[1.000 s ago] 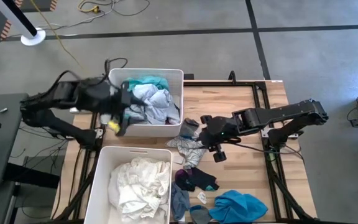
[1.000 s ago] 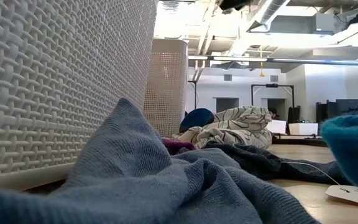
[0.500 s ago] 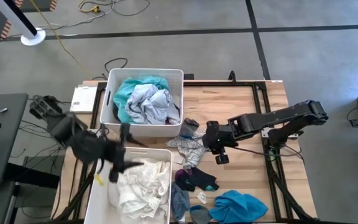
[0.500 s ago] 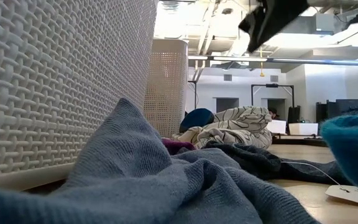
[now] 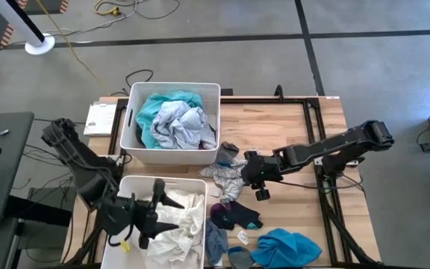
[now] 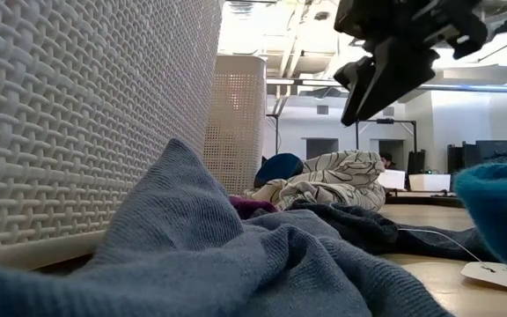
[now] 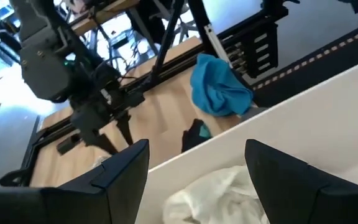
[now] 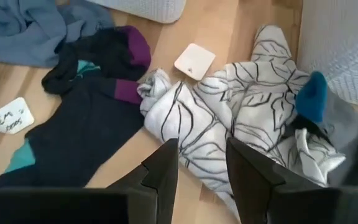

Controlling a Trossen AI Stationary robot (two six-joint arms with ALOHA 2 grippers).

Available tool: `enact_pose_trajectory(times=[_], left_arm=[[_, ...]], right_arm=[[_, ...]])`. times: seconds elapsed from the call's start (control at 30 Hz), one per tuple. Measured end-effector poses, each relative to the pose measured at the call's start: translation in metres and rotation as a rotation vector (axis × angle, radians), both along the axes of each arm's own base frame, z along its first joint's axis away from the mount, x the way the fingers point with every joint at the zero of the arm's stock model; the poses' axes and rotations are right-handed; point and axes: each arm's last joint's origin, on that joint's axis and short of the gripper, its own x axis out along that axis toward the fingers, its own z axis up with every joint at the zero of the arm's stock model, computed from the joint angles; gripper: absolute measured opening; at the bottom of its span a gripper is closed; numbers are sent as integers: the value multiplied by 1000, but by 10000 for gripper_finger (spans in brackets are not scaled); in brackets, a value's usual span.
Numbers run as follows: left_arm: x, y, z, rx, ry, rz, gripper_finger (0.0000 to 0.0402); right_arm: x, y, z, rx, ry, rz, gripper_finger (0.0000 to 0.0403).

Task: Sort clothes
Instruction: Put the black patterned blouse into the bottom white laundry bin

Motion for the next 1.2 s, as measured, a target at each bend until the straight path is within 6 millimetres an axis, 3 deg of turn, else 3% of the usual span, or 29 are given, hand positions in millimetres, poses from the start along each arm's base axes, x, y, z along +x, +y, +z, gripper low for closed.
enact_pose_trajectory(times=[0.13,0.47,0.77,1.2], left_arm=[[1,-7,-9,-18,-37,-35,261],[4,-19,-26,-25,-186,-141,261],[5,-21,-50,-99,-215,-151,261],[9,-27,-61,-118,-210,-155,261]], right_arm=[[-1,0,-9,-38,-30,51,170],[-3,-1,-20,-105,-82,32,268],[-9,-9,-38,-128,-91,33,276],[-18,-30,-61,-122,-117,-36,276]])
